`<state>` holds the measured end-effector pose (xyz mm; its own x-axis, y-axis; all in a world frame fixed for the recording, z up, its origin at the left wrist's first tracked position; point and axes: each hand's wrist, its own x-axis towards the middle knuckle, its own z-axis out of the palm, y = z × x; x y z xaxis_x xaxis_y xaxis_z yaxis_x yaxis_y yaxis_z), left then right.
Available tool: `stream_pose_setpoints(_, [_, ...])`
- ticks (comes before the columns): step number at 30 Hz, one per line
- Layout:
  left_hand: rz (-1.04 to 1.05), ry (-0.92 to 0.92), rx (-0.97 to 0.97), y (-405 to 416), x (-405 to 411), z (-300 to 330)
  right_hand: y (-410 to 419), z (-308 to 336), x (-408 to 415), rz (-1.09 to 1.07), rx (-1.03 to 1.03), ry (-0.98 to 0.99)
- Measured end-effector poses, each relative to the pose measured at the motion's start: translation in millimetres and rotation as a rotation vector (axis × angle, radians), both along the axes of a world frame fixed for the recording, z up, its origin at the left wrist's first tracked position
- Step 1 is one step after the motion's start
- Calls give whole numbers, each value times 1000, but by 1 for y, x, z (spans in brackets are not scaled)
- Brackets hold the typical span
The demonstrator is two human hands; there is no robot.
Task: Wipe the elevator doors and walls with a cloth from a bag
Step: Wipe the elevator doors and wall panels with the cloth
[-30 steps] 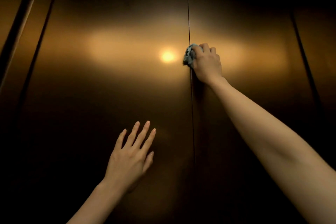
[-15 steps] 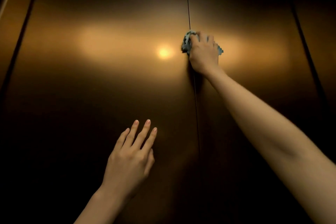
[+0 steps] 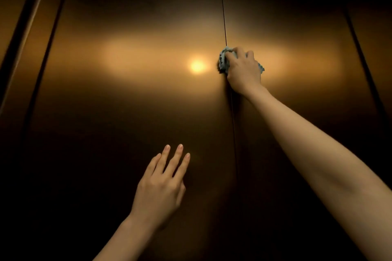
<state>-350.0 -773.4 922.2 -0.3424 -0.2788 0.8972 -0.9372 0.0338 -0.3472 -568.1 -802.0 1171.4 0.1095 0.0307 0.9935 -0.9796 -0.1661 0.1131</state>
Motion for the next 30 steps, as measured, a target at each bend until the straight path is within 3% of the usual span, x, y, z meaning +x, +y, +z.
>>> stream_pose_setpoints(15, [91,-45,9,4,-1,2,23,-282,-20,-4,98,191])
stream_pose_setpoints(22, [129,-93,30,9,-2,-3,26,-359,-31,15,191,217])
stream_pose_setpoints(30, [21,-19,163,34,-14,-123,32,-421,-36,59,255,227])
